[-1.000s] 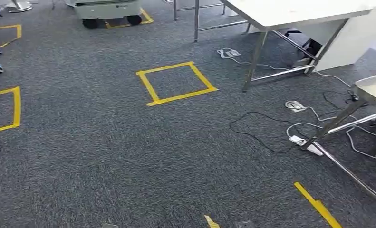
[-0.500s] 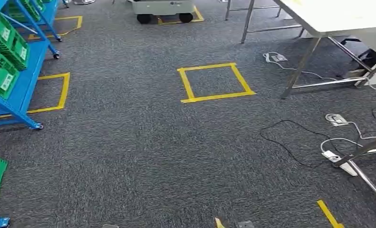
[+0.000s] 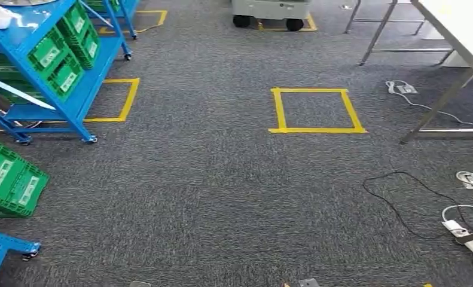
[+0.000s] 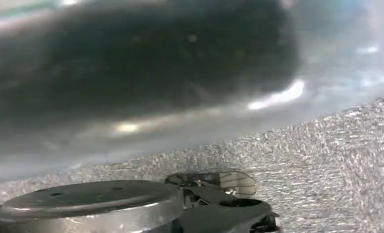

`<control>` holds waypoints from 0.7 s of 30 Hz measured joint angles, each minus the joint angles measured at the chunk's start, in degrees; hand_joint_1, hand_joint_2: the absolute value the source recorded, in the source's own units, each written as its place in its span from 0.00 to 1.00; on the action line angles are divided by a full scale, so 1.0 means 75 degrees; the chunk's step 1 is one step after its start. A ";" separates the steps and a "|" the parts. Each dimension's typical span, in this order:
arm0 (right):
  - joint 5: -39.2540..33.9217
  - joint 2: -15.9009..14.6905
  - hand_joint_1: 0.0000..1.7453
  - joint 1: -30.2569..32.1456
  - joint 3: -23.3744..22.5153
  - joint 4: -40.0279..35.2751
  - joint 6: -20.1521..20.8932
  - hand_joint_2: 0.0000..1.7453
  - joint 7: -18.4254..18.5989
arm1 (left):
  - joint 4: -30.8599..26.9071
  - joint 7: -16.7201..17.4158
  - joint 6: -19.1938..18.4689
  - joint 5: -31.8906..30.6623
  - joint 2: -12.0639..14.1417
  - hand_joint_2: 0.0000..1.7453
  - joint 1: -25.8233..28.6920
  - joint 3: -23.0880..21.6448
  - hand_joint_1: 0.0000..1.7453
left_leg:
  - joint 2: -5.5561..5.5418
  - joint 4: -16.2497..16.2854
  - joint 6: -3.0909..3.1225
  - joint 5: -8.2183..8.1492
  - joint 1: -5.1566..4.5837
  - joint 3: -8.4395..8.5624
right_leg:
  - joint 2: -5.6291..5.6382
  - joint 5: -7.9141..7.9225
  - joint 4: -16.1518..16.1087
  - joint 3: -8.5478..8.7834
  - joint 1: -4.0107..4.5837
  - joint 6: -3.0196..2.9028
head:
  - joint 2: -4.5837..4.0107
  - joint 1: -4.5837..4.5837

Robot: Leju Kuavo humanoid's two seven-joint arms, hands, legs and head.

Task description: Take the parts from the cabinet and place them on the table.

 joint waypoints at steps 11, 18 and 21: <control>0.0000 0.0012 0.00 0.0027 -0.0023 -0.0006 0.0020 0.00 -0.0026 | 0.0000 -0.0020 0.0018 -0.0070 -0.0032 0.00 -0.0014 0.0000 0.00 | 0.0559 0.2263 -0.0430 -0.1073 0.0081 -0.1232 | -0.0452 0.0078 -0.0759 0.0408 0.0005 -0.0301 | -0.0003 -0.0064; 0.0003 0.0012 0.00 0.0011 -0.0023 -0.0011 0.0023 0.00 -0.0032 | 0.0000 -0.0020 0.0018 -0.0082 -0.0035 0.00 -0.0024 0.0003 0.00 | 0.1207 -0.0014 -0.0338 -0.0047 0.0006 0.0007 | -0.1028 -0.0083 -0.0725 0.0508 0.0099 -0.0114 | -0.0003 -0.0055; 0.0003 0.0015 0.00 -0.0041 -0.0023 -0.0015 0.0023 0.00 -0.0032 | 0.0000 -0.0023 0.0017 -0.0082 -0.0035 0.00 0.0012 0.0003 0.00 | 0.0949 -0.0067 -0.0177 -0.0010 0.0012 0.0006 | -0.1216 -0.0146 -0.0757 0.0625 0.0059 0.0020 | 0.0000 -0.0078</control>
